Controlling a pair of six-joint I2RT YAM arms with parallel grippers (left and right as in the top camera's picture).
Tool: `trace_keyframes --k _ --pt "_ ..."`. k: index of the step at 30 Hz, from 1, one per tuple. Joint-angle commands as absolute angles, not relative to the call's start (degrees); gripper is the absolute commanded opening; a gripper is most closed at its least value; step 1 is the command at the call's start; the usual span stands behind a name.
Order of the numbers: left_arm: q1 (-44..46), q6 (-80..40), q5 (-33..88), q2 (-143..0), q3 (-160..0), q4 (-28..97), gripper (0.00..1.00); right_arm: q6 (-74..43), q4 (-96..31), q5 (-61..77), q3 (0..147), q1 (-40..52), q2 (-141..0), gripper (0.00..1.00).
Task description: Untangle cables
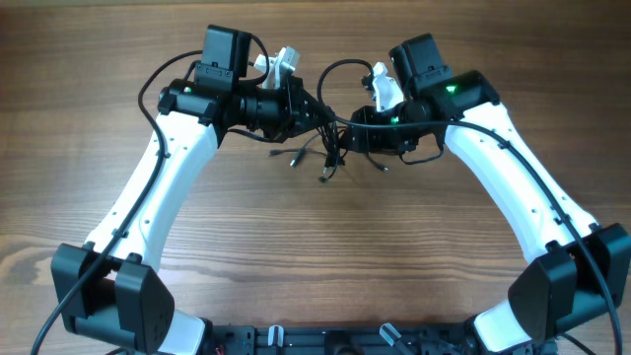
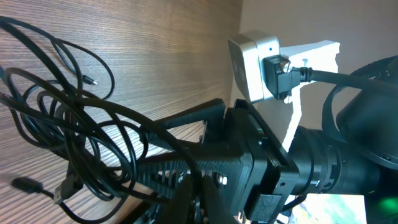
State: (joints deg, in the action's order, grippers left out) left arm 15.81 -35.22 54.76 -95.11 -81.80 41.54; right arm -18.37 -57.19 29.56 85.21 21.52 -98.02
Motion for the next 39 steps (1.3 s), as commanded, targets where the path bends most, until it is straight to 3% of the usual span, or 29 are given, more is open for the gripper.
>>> trace_keyframes --k 1,19,22,24,28,34,39 --pt "15.92 -35.40 56.16 -95.35 -81.62 41.34 0.04 -19.92 -56.80 27.55 84.77 21.58 -97.41 0.35" --pt "15.92 -38.04 59.86 -95.35 -81.62 41.30 0.04 -19.70 -56.51 26.81 84.77 21.61 -98.72 0.20" --pt "15.92 -37.98 59.77 -95.35 -81.62 41.30 0.04 -19.68 -56.42 26.81 84.77 21.61 -99.07 0.04" --pt "15.92 -37.74 59.00 -95.35 -81.62 41.32 0.04 -19.70 -56.42 27.07 84.77 21.61 -99.07 0.04" --pt "15.92 -37.32 49.71 -95.37 -81.62 43.66 0.04 -19.73 -56.38 31.22 84.88 21.47 -98.85 0.04" --pt "16.60 -34.74 22.00 -95.74 -81.60 55.81 0.04 -22.41 -56.03 36.53 85.27 17.45 -95.48 0.04" --pt "17.17 -34.76 15.51 -95.74 -81.60 58.50 0.04 -20.95 -53.60 50.24 85.27 11.57 -91.11 0.04"
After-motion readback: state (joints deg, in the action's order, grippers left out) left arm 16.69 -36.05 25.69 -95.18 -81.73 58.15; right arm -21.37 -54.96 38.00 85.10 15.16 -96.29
